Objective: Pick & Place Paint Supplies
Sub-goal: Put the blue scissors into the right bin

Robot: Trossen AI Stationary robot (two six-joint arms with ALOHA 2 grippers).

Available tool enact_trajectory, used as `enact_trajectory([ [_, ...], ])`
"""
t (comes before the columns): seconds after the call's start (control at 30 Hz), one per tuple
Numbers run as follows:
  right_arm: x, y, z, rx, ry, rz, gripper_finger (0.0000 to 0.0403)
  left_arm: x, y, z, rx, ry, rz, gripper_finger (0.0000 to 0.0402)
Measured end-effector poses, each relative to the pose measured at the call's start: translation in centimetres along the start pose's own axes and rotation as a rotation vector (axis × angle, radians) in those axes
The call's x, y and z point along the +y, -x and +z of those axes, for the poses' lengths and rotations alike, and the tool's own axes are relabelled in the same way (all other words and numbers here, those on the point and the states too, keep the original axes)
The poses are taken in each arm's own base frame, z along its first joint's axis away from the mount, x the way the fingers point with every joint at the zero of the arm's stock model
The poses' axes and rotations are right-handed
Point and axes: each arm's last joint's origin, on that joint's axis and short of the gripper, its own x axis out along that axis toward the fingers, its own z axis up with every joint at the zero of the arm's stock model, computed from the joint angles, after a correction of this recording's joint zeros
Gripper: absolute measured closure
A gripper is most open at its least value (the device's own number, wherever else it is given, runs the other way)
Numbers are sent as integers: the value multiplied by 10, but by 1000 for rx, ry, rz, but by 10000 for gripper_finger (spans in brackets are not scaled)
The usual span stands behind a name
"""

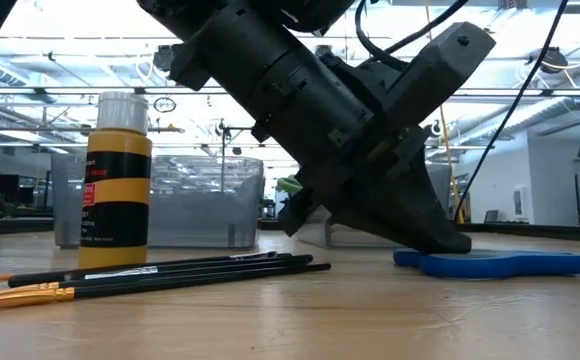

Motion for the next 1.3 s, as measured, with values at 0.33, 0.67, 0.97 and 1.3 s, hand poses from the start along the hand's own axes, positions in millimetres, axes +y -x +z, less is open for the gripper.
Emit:
enact_trajectory([
  [0.33, 3, 37, 16, -227, 18, 115, 383, -52, 69, 41, -303, -352, -183, 383],
  [0.67, 13, 64, 46, -591, 7, 233, 383, -87, 149, 58, -507, -543, -165, 378],
  [0.97, -21, 74, 88, -880, -162, -42, 383, -97, 179, 60, -572, -563, -166, 376],
  [1.3, -96, 45, 117, -960, -327, -86, 384, -86, 168, 56, -469, -530, -104, 388],
])
